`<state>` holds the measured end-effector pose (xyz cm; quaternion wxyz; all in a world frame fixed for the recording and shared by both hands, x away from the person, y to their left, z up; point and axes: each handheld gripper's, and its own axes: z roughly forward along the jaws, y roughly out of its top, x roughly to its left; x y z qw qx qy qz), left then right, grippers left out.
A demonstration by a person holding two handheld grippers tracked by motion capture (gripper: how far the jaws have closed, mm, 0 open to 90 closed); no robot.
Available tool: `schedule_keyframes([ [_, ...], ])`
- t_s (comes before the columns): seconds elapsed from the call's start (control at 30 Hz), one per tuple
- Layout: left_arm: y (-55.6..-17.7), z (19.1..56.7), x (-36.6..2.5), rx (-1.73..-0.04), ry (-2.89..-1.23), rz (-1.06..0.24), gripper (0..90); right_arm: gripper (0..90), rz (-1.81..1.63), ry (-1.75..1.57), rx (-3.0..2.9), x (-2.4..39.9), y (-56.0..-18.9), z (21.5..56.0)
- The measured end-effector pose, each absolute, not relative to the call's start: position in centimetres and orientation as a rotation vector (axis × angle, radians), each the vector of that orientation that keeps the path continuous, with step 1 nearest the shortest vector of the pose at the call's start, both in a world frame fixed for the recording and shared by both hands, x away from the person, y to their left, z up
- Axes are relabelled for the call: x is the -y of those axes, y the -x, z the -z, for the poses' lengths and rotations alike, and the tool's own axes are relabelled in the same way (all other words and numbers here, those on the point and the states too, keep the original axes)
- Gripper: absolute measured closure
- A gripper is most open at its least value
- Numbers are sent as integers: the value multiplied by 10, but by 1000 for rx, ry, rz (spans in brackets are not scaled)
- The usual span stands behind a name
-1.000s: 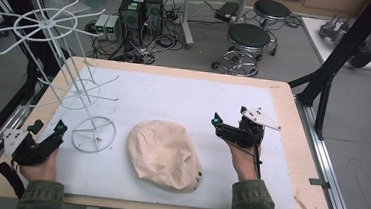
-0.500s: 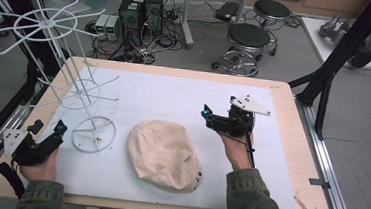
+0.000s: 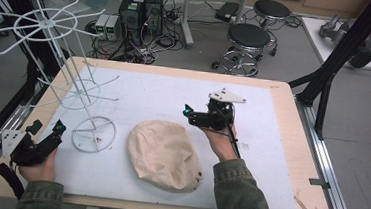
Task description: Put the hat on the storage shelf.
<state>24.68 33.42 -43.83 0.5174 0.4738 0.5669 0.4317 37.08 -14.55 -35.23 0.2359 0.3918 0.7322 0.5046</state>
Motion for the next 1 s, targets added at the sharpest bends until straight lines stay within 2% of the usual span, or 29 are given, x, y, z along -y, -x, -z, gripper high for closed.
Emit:
schedule_keyframes([
  [0.37, -247, 439, -335, -1360, -1129, -1034, 281, 42, -1351, -1019, -2158, 110, -385, 359],
  [0.57, -248, 439, -335, -1354, -1129, -1028, 281, 39, -1235, -891, -2302, 87, -393, 373],
  [1.0, -249, 439, -335, -1350, -1138, -1023, 281, 39, -1061, -796, -2501, 67, -401, 401],
])
